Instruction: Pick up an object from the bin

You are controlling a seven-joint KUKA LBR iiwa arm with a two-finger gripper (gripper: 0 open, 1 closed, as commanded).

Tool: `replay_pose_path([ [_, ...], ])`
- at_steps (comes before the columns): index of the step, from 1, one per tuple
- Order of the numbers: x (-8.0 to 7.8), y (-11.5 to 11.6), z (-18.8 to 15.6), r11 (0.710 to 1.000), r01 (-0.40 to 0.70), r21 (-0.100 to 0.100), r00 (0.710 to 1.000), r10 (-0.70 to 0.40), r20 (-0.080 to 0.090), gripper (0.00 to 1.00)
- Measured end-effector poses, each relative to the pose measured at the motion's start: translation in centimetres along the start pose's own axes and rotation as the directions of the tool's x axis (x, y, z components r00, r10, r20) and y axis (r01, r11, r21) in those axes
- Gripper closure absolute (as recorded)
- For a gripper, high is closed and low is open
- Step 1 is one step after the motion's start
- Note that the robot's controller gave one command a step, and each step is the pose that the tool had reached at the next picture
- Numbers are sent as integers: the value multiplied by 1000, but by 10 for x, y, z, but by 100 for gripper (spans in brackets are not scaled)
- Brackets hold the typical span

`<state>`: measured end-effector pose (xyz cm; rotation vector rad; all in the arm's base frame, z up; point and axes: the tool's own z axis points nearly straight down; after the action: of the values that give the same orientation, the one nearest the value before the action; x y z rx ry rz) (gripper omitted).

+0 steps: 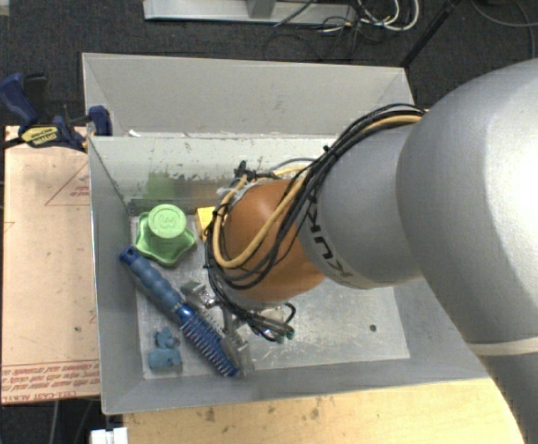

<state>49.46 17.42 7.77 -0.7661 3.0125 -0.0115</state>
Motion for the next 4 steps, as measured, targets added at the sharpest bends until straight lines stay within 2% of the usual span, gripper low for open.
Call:
replay_pose_path([
  [1,-4,-2,-1,1000,-3,1,1000,3,15,100],
  [2,-12,9,-128,1000,27,-15,999,-27,-18,100],
  [3,1,-23,-84,950,-313,-5,949,313,-36,100],
  [4,0,-22,-85,950,-312,-6,950,312,-34,0],
])
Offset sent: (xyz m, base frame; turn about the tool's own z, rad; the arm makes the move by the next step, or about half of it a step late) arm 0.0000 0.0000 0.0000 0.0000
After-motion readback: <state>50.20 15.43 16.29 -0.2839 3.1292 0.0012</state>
